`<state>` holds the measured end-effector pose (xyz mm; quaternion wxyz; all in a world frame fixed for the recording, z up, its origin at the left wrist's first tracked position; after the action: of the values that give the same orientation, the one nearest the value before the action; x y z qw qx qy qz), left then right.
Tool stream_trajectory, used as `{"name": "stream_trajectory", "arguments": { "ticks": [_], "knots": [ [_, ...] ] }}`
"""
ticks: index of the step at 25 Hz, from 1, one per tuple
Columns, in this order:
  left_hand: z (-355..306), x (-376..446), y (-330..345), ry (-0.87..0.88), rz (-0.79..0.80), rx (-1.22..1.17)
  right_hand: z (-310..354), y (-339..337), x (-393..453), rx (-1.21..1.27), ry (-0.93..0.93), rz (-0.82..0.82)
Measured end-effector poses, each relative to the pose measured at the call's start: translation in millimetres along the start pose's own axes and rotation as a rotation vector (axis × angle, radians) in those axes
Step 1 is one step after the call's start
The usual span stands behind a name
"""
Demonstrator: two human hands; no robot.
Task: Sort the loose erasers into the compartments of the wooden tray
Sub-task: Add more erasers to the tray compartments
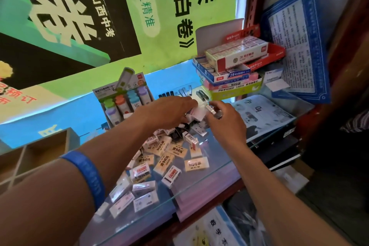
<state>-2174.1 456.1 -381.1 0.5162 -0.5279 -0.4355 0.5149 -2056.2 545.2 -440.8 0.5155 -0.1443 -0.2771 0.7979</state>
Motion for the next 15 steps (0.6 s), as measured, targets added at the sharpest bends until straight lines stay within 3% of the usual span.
{"name": "stream_trajectory", "arguments": {
  "ticks": [3,7,11,15],
  "knots": [
    [4,-25,-15,-0.140,-0.312,-0.166,4,4,-2,-0.046,-0.036,0.042],
    [7,-87,-11,-0.453,-0.797,-0.888,10,3,-6,-0.041,-0.041,0.021],
    [-21,-130,4,-0.620,-1.038,-1.480,11,-10,-14,0.130,0.012,-0.045],
    [-50,-166,3,-0.600,-1.280,-2.049,-4,-31,-22,0.478,0.184,-0.088]
  ]
}}
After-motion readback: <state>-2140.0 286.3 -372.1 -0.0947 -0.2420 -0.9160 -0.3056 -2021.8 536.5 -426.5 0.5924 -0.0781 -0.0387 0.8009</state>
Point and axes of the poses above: each hand's wrist, its own x-axis towards the middle knuckle, its own y-axis out of the palm, z = x × y, the point moved 7 cm from there along x, towards the middle knuckle, and after that the axes turned 12 degrees about y, right-handed, at the moved point
